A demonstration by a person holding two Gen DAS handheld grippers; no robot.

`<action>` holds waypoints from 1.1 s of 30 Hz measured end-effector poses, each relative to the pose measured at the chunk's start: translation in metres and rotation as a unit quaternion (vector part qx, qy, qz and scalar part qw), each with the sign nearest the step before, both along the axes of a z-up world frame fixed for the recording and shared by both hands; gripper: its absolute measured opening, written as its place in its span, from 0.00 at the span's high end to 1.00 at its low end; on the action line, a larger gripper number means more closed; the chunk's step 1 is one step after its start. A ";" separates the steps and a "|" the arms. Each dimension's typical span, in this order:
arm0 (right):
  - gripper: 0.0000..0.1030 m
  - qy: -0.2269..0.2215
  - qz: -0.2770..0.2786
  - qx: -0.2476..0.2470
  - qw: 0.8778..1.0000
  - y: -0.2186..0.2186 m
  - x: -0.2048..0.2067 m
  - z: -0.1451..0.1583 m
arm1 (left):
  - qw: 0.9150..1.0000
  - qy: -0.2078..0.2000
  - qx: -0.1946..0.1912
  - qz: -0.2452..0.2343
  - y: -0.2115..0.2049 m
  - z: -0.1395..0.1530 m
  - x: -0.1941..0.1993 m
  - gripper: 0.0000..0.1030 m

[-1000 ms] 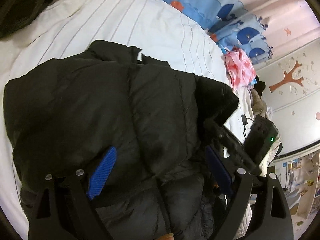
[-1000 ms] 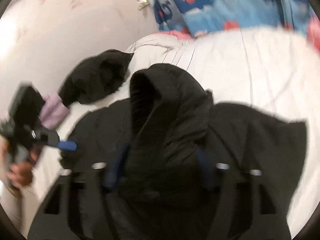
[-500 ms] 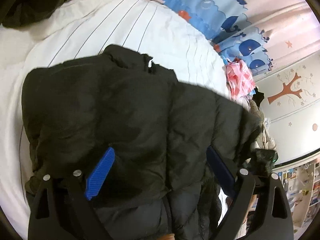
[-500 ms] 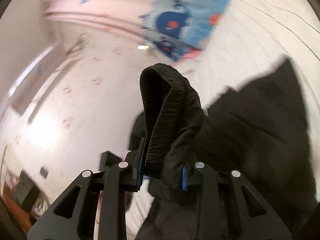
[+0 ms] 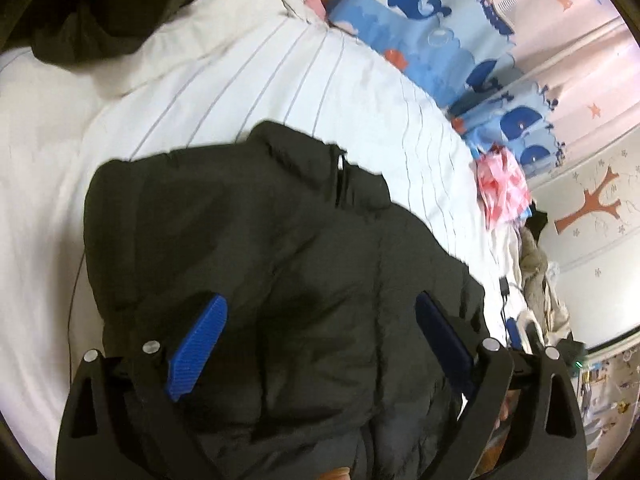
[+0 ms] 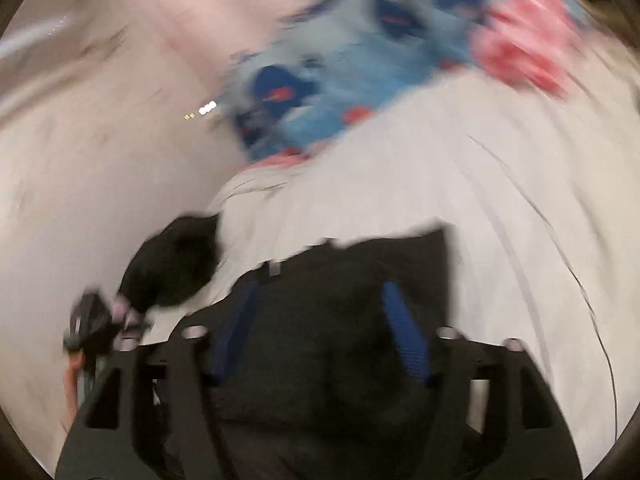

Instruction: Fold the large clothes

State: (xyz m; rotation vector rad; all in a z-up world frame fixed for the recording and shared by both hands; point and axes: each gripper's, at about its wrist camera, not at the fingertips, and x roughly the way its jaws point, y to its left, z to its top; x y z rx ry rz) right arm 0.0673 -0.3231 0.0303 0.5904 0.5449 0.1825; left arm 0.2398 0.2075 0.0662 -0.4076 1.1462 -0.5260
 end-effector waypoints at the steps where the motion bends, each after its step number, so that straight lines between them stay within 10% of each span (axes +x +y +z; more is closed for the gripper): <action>1: 0.24 0.000 0.027 -0.016 0.999 0.015 0.008 0.002 | 1.000 0.003 -0.003 0.004 -0.001 -0.003 0.004 0.11; 4: 0.24 0.069 0.072 -0.081 0.992 0.050 0.038 -0.024 | 1.000 0.019 -0.012 0.020 -0.003 -0.026 0.017 0.11; 10: 0.99 0.207 -0.010 0.025 0.978 -0.034 0.045 -0.122 | 0.998 0.054 -0.034 0.008 -0.003 -0.065 0.034 0.11; 15: 0.90 0.164 -0.004 -0.071 0.984 -0.020 0.017 -0.076 | 0.998 0.000 -0.063 0.005 0.002 -0.016 0.011 0.11; 19: 0.19 0.074 -0.013 -0.149 0.986 0.008 0.016 -0.026 | 0.996 -0.046 -0.065 0.032 0.017 0.004 0.011 0.07; 23: 0.19 0.157 0.001 -0.255 0.954 0.036 0.076 -0.062 | 0.997 0.003 -0.038 0.073 0.028 -0.042 0.034 0.07; 26: 0.17 0.222 0.010 -0.181 0.958 0.011 0.088 -0.121 | 0.996 0.040 -0.059 0.052 0.028 -0.087 0.044 0.07; 33: 0.22 0.164 -0.011 -0.249 0.955 0.021 0.046 -0.080 | 0.997 -0.016 -0.064 0.038 0.042 -0.041 0.013 0.07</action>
